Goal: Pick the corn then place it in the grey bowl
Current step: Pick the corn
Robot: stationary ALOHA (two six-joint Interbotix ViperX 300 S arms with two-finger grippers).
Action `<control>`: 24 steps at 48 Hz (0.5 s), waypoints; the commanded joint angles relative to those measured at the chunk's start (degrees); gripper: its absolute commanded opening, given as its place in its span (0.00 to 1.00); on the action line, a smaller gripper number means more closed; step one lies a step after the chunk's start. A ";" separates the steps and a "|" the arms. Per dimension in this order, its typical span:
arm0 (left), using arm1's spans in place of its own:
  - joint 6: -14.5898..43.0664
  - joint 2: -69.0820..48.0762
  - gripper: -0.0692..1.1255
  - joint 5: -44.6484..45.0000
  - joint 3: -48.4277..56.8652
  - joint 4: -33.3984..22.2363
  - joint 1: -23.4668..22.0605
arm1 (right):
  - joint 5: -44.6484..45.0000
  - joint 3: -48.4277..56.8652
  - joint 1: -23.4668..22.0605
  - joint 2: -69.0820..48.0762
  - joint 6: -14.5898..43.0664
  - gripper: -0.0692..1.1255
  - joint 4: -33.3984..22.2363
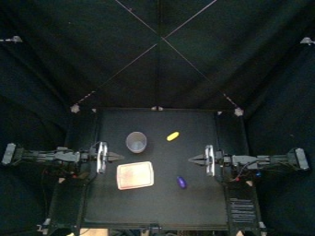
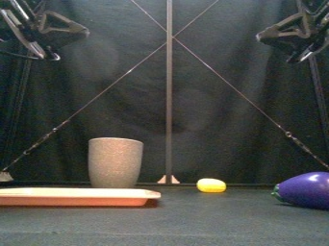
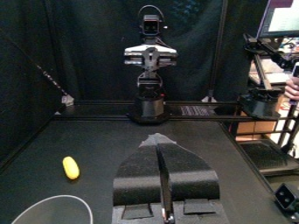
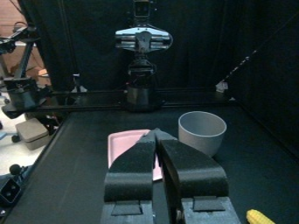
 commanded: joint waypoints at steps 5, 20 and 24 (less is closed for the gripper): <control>0.18 -1.85 0.02 -0.18 -1.58 0.00 0.70 | 1.85 0.35 -5.54 4.39 0.35 0.08 0.00; 0.26 -3.34 0.03 -0.18 -0.62 0.09 0.97 | 11.16 -3.43 -19.51 18.11 0.00 0.23 -7.47; 0.26 -3.34 0.03 -0.18 -0.44 0.18 1.05 | 11.16 -5.27 -20.21 21.45 0.44 0.35 -10.55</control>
